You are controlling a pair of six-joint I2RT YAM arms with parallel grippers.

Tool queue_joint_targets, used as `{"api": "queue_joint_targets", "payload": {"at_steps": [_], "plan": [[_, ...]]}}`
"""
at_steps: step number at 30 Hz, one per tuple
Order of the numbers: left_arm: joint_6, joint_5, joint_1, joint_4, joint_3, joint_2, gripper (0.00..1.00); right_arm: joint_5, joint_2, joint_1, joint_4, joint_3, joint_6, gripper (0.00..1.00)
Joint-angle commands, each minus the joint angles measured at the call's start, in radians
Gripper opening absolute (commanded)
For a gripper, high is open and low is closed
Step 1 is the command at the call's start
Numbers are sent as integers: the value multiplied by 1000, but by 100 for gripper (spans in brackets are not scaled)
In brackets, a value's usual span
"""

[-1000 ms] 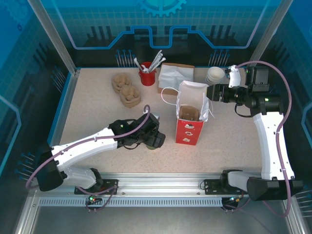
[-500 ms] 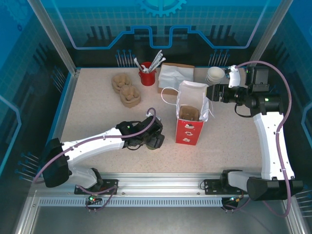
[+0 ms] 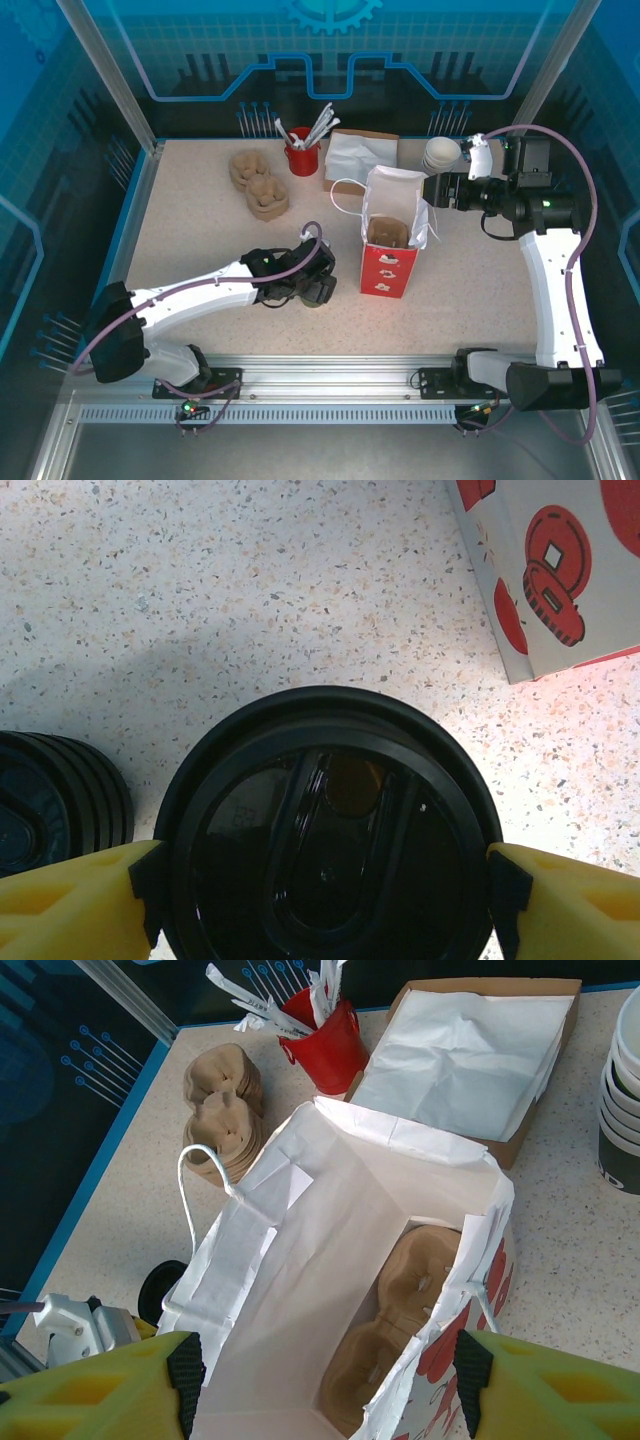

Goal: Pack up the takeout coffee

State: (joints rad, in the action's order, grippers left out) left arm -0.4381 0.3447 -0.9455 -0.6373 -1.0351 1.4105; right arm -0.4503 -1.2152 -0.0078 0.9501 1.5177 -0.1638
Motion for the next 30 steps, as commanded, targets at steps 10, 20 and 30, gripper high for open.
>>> {"api": "queue_joint_targets", "payload": {"at_steps": [10,20,30], "plan": [[-14,-4,-3,-38,-13,49,80,-29,-6,-26,21,26,1,70],[-29,-47,-3,-108,-39,105,75,-49,-23,-40,37,58,10,70],[-35,-66,-3,-107,-28,78,67,-54,-52,-42,57,83,21,70]]}}
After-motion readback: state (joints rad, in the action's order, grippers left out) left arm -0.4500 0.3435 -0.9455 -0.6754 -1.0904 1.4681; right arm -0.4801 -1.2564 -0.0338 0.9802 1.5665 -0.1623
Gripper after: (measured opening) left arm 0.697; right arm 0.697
